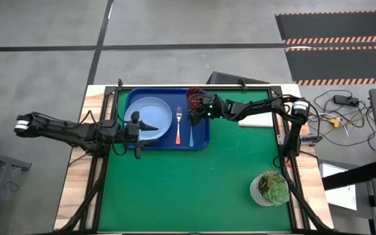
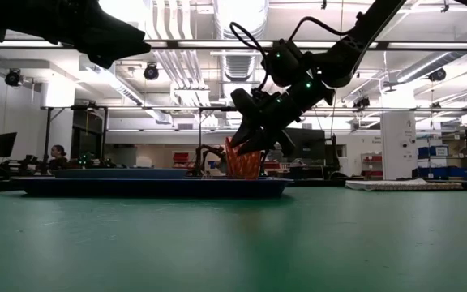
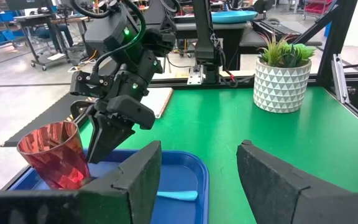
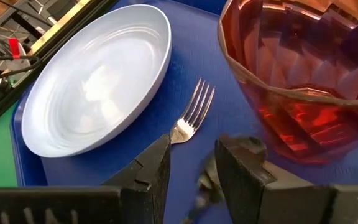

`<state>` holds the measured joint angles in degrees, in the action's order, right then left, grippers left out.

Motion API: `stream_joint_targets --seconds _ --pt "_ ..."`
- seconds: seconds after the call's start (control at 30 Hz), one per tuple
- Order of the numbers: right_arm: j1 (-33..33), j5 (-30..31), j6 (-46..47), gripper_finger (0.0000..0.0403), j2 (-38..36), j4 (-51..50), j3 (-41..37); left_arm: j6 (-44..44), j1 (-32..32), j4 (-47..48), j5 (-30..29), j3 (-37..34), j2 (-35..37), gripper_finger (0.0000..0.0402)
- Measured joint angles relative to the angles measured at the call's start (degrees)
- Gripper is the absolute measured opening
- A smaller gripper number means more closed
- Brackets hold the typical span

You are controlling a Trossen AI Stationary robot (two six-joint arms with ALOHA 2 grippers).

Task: Pick and place plate/cup/fork/spoon on tray
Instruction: Put the blue spoon on the blue serving tray to the right of the orange fork

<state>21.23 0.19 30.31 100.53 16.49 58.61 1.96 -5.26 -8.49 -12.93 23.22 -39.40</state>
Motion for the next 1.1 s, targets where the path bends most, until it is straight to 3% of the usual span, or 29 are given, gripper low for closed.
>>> stream_joint_targets --seconds 0.43,0.7,1.1 --pt "-0.92 -2.30 -1.77 0.0114 -3.68 -3.19 0.02 0.23 -0.02 0.02 0.00 -0.15 -0.14 0.0190" --pt "-7.71 -2.58 -9.90 0.0101 -8.94 -6.20 0.00 0.31 -0.03 0.09 -0.88 -0.20 -2.34 0.0190" --pt "-17.57 7.00 -18.06 0.0034 -11.35 -15.99 -0.13 -0.34 0.00 0.04 -1.42 -0.12 -10.30 0.0189"
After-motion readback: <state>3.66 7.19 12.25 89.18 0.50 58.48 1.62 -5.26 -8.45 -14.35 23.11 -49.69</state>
